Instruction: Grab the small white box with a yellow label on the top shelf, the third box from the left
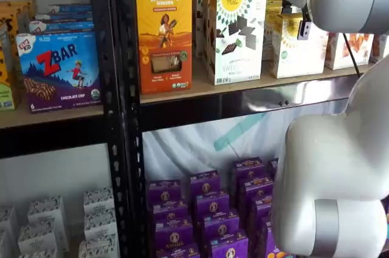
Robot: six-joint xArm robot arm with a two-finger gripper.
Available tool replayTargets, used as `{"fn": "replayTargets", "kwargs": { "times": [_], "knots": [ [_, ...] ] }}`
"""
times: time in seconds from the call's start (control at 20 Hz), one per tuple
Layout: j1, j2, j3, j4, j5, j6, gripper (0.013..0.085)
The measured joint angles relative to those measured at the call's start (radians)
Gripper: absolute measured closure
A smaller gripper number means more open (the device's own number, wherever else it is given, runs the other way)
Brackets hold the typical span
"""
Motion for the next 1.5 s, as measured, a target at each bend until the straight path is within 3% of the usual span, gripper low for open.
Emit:
{"fn": "replayTargets", "kwargs": {
  "times": [0.35,0.55,0.6,0.7,1.1,1.3,1.5],
  "knots": [
    [-0.005,0.022,-0.037,-0.006,0.022,-0.005,0.0130],
    [-0.001,0.025,-0.039,-0.006,0.021,-0.001,0.0250],
    [0.000,0.024,-0.037,-0.005,0.018,0.000,0.0250],
    [0.003,0.022,-0.032,-0.003,0.011,0.003,0.0330],
    [0.007,0.024,-0.028,0.000,0.008,0.007,0.0330],
    [-0.004,0.029,-0.039,0.007,0.017,-0.001,0.0450],
    [-0.012,0.031,-0.046,0.010,0.021,-0.008,0.0450]
  ]
}}
